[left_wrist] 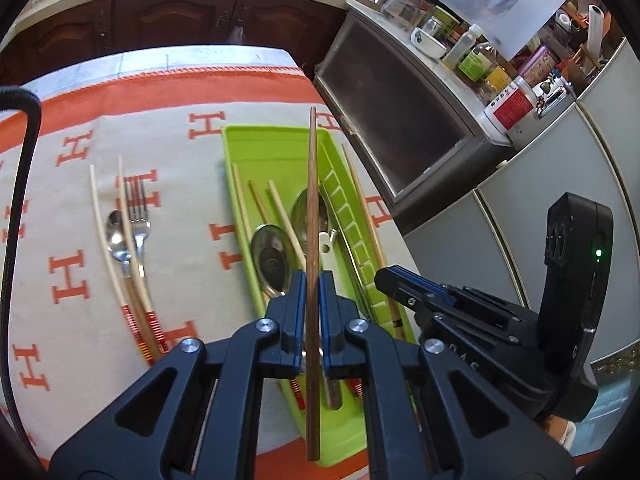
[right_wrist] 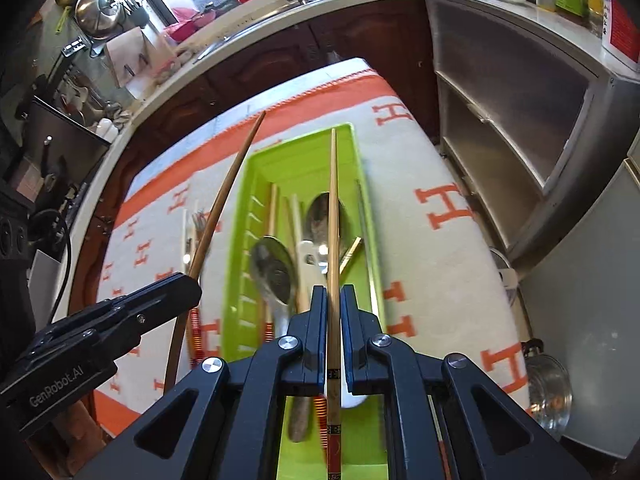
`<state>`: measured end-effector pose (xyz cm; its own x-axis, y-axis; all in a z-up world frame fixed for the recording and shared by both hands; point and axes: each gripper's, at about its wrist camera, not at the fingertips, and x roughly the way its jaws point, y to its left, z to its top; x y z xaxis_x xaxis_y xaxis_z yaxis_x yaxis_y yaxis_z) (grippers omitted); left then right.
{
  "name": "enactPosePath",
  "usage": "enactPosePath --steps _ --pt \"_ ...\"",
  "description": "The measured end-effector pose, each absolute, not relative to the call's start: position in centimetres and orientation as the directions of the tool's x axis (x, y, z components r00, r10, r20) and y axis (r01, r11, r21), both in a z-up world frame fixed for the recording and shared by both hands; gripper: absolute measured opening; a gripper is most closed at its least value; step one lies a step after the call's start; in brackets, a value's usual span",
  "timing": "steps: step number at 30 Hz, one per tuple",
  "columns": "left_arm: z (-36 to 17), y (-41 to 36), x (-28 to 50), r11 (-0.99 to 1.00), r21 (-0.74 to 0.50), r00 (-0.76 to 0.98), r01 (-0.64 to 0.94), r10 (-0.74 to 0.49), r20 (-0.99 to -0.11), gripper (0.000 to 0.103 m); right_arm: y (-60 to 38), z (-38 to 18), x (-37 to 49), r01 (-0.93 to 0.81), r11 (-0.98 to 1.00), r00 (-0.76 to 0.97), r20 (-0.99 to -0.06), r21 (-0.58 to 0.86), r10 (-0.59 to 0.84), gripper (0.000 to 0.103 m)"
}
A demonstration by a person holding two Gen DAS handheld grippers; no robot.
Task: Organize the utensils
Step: 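Carry both held chopsticks into the lime-green tray and open both tools, then move both tools back over the remaining chopsticks, spoon and fork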
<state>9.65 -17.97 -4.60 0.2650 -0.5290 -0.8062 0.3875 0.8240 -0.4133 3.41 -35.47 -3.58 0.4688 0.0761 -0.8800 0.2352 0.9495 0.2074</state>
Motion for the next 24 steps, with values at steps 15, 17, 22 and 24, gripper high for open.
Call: enactPosePath --steps 15,17,22,24 --pt "-6.6 -18.0 9.4 0.839 -0.355 0.241 0.412 -0.476 -0.846 0.005 -35.0 -4.5 4.0 0.213 0.961 0.482 -0.875 0.174 0.052 0.028" --pt "-6.1 -17.3 9.3 0.844 -0.344 0.254 0.412 -0.469 -0.846 0.005 -34.6 -4.1 3.8 0.204 0.963 0.487 -0.871 0.177 0.057 0.028" --pt "-5.2 -14.9 9.2 0.861 -0.326 0.278 0.39 -0.448 -0.85 0.005 -33.3 -3.0 3.0 0.178 0.968 0.503 -0.862 0.175 0.063 0.028" --pt "-4.8 -14.0 9.2 0.869 -0.324 0.289 0.373 -0.441 -0.85 0.005 -32.6 -2.3 2.5 0.165 0.97 0.512 -0.856 0.18 0.072 0.028"
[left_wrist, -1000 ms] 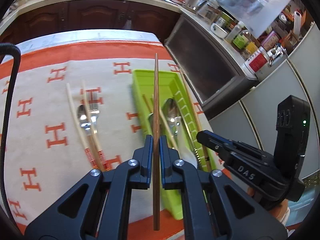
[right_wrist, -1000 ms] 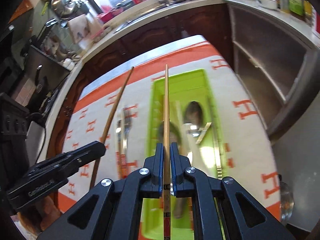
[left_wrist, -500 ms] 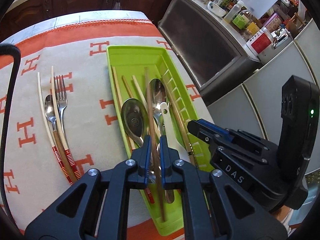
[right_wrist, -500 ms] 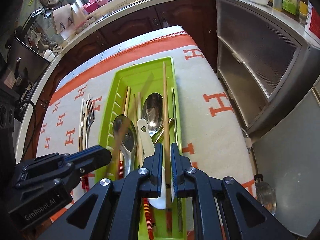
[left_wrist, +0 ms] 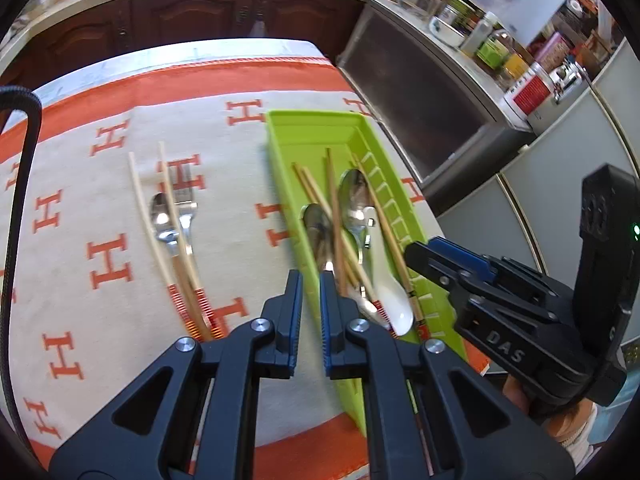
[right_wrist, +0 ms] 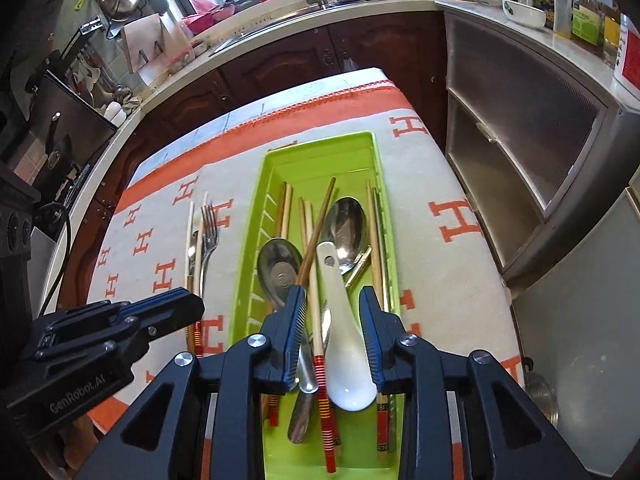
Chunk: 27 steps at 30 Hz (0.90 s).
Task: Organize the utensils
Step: 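Move both tools back over the remaining chopsticks, spoon and fork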
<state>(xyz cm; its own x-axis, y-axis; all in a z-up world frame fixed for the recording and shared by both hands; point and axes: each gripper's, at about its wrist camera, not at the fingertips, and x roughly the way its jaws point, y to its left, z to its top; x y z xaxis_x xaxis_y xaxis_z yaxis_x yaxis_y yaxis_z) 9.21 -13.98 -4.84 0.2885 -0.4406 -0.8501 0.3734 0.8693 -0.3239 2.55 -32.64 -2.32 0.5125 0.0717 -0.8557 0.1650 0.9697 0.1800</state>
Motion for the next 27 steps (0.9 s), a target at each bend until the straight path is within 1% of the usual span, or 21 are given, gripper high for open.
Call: enactPosePath --steps 11,12,14,15,16,18,27 --pt "-3.4 -8.9 8.4 0.926 -0.235 0.374 0.296 -0.339 -0.863 0.009 -29.1 -0.4 1.0 0.087 0.982 0.532 -0.841 0.17 0.098 0.028" --pt "-3.3 -8.3 8.3 0.931 -0.221 0.384 0.29 -0.325 -0.864 0.011 -28.8 -0.3 1.0 0.081 0.982 0.532 -0.84 0.173 0.104 0.028" --pt "-3.0 -7.2 8.3 0.941 -0.196 0.402 0.276 -0.298 -0.866 0.021 -28.1 -0.1 0.9 0.067 0.982 0.529 -0.841 0.178 0.116 0.028" --pt "-2.9 -6.7 8.4 0.946 -0.187 0.411 0.266 -0.287 -0.865 0.029 -27.7 -0.1 0.9 0.06 0.982 0.527 -0.841 0.18 0.123 0.028" --pt "-2.6 -5.9 8.5 0.953 -0.172 0.431 0.25 -0.268 -0.862 0.034 -27.5 0.0 1.0 0.052 0.982 0.526 -0.841 0.182 0.128 0.028" --pt "-2.2 -4.5 8.7 0.963 -0.154 0.461 0.221 -0.242 -0.854 0.036 -26.5 0.1 0.9 0.032 0.983 0.521 -0.842 0.182 0.139 0.028" --pt "-1.7 0.3 9.5 0.981 -0.128 0.518 0.145 -0.186 -0.835 0.036 -21.8 -0.7 3.3 -0.061 0.982 0.485 -0.855 0.178 0.185 0.028"
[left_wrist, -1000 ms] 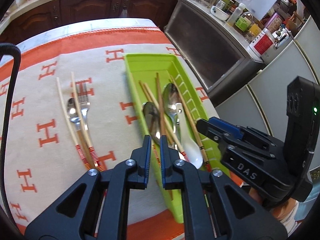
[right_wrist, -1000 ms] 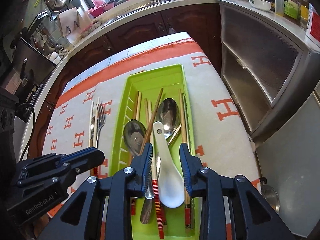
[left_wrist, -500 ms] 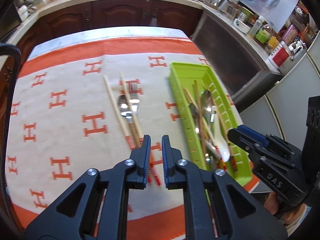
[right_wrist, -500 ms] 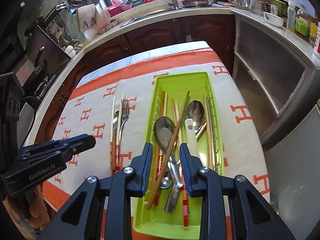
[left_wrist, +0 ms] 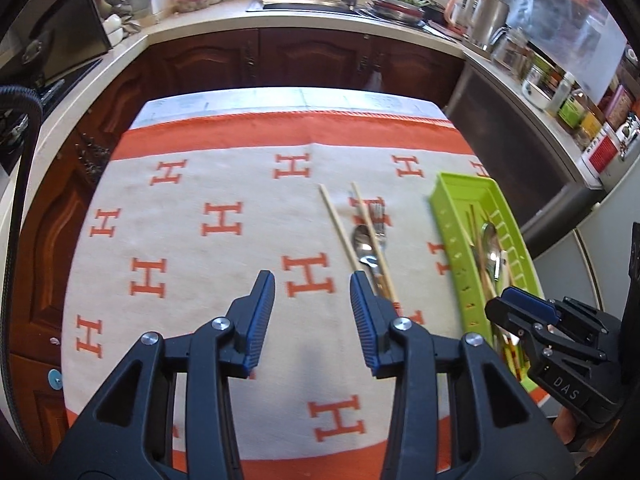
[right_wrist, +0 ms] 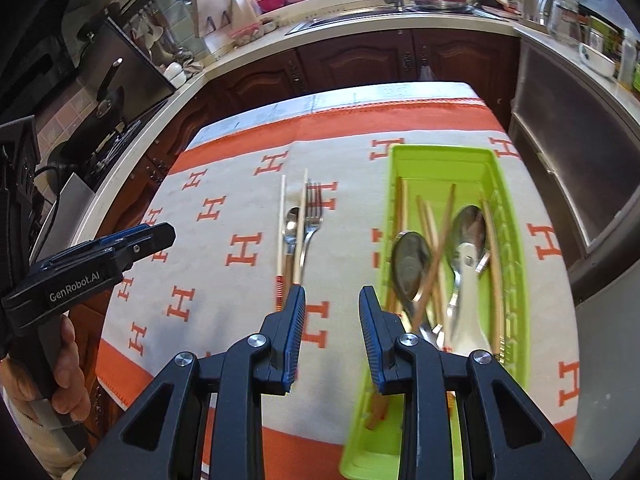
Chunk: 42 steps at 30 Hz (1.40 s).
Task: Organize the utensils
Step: 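Move both tools back over the remaining chopsticks, spoon and fork, then grasp a red-banded chopstick with the left tool while the right tool grasps another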
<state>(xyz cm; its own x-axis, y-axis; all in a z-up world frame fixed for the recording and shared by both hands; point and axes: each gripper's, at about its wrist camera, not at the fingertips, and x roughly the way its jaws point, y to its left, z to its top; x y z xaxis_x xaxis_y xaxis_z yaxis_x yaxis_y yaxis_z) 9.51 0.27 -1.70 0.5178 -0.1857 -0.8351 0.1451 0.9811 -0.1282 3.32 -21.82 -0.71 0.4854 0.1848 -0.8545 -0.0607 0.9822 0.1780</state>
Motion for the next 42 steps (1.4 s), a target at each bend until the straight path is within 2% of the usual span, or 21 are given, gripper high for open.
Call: enactPosePath --steps 8,12,19,29,38,42 --pt "-3.1 1.2 10.8 0.981 -0.131 0.511 0.14 -0.185 -0.839 0.036 -17.7 -3.7 8.5 -0.114 0.98 0.425 -0.883 0.165 0.198 0.028" --pt "-4.3 1.1 12.0 0.98 -0.137 0.497 0.145 -0.192 -0.846 0.036 -17.3 -6.1 11.1 -0.105 0.983 0.379 -0.907 0.152 0.181 0.02" --pt "-6.8 0.5 14.0 0.973 -0.176 0.443 0.152 -0.226 -0.868 0.036 -17.2 -9.8 13.7 -0.101 0.985 0.307 -0.937 0.143 0.167 0.016" --pt "-8.9 -0.9 15.6 0.967 -0.194 0.398 0.167 -0.247 -0.884 0.036 -16.4 -11.2 14.0 -0.115 0.984 0.292 -0.942 0.138 0.166 0.008" --pt "-11.5 -1.9 16.9 0.96 -0.247 0.333 0.132 -0.278 -0.901 0.036 -17.6 -10.3 12.7 -0.064 0.972 0.319 -0.918 0.226 0.235 0.006" --pt "-12.8 -3.5 17.3 0.971 -0.201 0.32 0.131 -0.233 -0.918 0.036 -18.5 -9.2 11.8 -0.047 0.966 0.345 -0.904 0.253 0.254 0.005"
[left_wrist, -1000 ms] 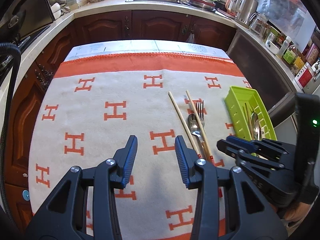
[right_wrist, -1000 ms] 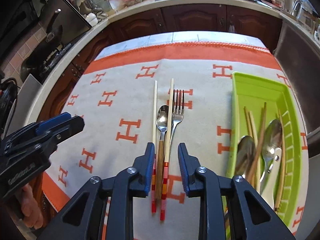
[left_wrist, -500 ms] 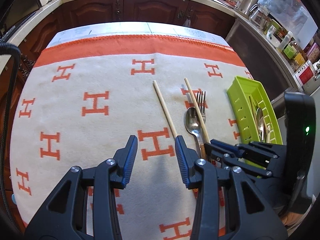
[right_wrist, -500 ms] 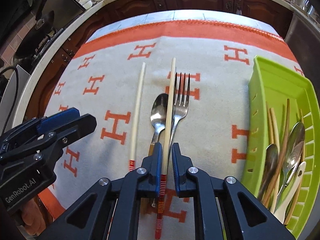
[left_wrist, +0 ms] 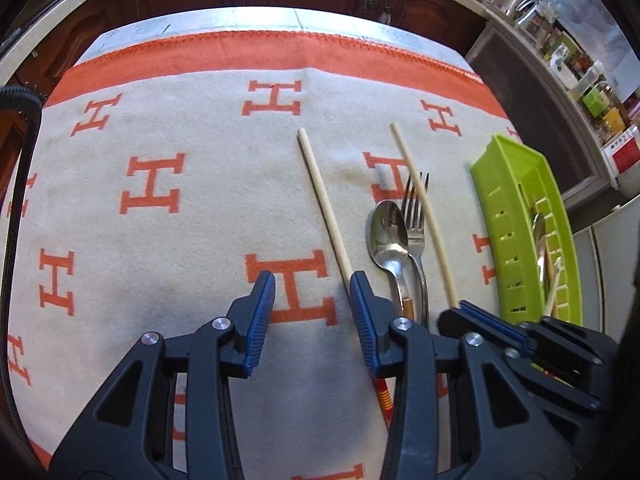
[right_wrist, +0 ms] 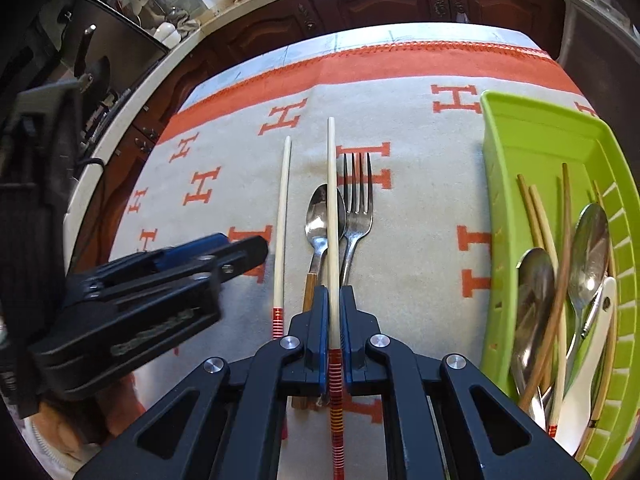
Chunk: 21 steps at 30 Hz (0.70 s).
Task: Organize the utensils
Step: 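Grasp a red-banded chopstick with the left tool while the right tool grasps another, then carry both chopsticks into the tray and open both tools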
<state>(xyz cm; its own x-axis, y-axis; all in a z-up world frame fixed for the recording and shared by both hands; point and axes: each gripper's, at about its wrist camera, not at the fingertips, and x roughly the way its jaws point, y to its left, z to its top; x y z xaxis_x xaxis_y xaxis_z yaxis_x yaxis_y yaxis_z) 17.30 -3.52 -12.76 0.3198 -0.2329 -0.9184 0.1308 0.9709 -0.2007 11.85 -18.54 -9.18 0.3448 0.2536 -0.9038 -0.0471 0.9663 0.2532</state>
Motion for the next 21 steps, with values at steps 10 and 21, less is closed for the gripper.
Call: enactPosePath --steps 10,21 --pt "-13.4 -5.7 16.5 0.985 -0.088 0.373 0.146 -0.137 -0.918 0.004 -20.8 -6.0 9.4 -0.034 0.949 0.408 -0.863 0.312 0.299 0.005" --pt "-8.5 -4.4 13.8 0.957 -0.249 0.36 0.15 -0.287 -0.888 0.003 -26.6 -2.6 4.3 0.034 0.928 0.471 -0.825 0.37 0.311 0.005"
